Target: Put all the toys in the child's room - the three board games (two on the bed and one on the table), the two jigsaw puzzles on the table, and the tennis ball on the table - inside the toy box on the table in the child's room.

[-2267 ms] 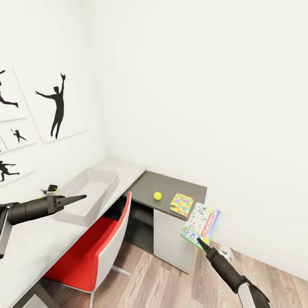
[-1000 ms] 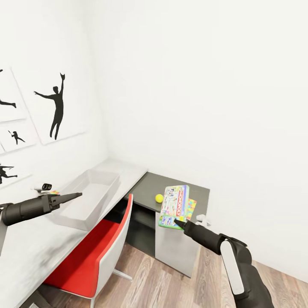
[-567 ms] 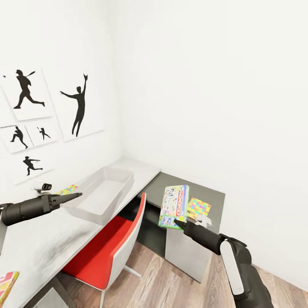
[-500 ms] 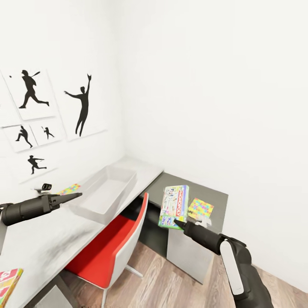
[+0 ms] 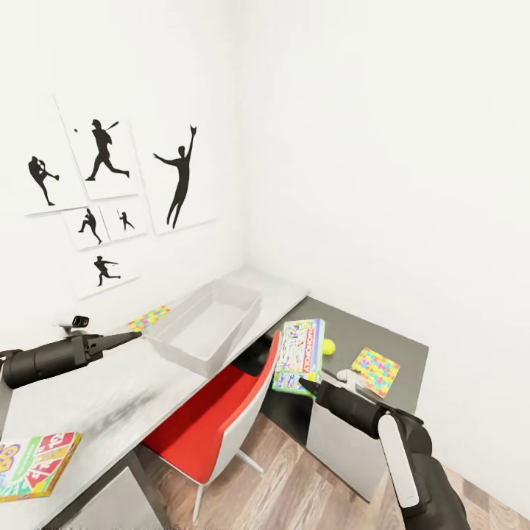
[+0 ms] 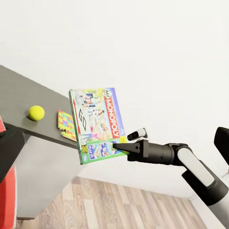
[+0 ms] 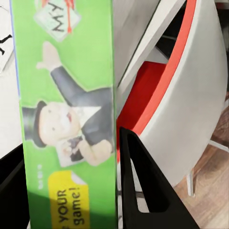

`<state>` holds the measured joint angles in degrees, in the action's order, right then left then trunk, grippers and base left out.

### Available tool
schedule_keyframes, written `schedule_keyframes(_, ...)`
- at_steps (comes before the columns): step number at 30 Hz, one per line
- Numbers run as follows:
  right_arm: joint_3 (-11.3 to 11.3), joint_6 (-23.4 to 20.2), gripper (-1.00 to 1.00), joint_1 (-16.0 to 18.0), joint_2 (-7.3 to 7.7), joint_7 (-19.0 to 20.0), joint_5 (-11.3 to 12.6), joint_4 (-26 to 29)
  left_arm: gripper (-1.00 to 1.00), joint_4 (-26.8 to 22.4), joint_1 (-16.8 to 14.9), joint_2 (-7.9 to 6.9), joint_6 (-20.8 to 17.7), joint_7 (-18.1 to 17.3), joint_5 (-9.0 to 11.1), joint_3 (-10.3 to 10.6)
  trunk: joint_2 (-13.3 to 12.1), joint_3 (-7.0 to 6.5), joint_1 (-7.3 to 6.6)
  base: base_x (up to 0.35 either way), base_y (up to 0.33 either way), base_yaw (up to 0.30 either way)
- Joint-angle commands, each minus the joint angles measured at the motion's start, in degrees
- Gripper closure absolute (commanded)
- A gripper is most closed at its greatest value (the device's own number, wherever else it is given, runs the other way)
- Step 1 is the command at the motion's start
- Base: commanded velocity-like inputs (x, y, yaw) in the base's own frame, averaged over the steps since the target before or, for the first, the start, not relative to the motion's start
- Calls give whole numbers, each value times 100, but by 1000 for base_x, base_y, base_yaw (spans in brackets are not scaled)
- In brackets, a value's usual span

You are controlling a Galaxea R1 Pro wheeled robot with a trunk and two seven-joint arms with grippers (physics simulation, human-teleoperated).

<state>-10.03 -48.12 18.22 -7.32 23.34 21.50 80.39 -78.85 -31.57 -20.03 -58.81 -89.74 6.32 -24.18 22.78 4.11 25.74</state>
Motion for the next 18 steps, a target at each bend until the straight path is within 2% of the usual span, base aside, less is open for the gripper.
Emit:
schedule_keyframes(1,-18,-41,100,6,-6,32,12,4,-100,1,-7,-1,-61,-27,-8,1,14,20,4,77,-77,220)
schedule_keyframes(6,-20,-41,100,6,-6,31,12,3,-100,1,-7,-1,-61,-27,-8,1,14,57,4,94,-93,150)
schedule_keyframes(18,-26,120,100,6,1,36,16,4,-100,1,-7,-1,-61,-27,-8,-3,14,132,4,78,-76,10)
